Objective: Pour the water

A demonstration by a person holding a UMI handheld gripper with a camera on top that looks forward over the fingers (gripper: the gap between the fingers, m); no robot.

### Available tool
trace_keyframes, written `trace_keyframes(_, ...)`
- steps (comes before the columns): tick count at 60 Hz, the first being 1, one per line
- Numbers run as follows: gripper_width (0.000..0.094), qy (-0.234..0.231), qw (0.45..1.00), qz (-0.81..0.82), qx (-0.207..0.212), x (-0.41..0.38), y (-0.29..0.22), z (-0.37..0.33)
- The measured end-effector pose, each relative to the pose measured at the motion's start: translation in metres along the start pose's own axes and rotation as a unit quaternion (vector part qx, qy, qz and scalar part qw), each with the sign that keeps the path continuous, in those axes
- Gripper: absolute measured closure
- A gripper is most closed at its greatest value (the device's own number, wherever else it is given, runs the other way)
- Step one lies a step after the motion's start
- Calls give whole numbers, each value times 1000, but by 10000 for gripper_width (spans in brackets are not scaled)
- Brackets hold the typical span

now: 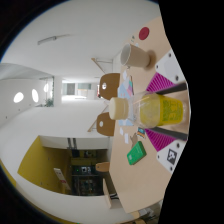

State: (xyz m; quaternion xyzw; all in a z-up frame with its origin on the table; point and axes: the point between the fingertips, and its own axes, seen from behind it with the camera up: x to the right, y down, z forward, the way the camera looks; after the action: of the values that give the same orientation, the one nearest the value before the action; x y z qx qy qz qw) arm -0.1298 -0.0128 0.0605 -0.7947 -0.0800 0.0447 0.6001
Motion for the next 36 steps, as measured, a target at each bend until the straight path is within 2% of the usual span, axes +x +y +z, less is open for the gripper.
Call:
trace_keyframes(2,460,1,1000,0,-10,3,6,4)
trace_keyframes(4,467,2,1000,13,-3,2,3,6)
trace_keyframes(16,652,-5,999,35,9,5,0,9)
trace_keyframes(21,654,-22,996,86,11,5,-6,17)
trace_keyframes(27,653,-44,978,200,27,11,-39,33)
trace_keyframes(36,654,-85,880,464,54,48,-97,57)
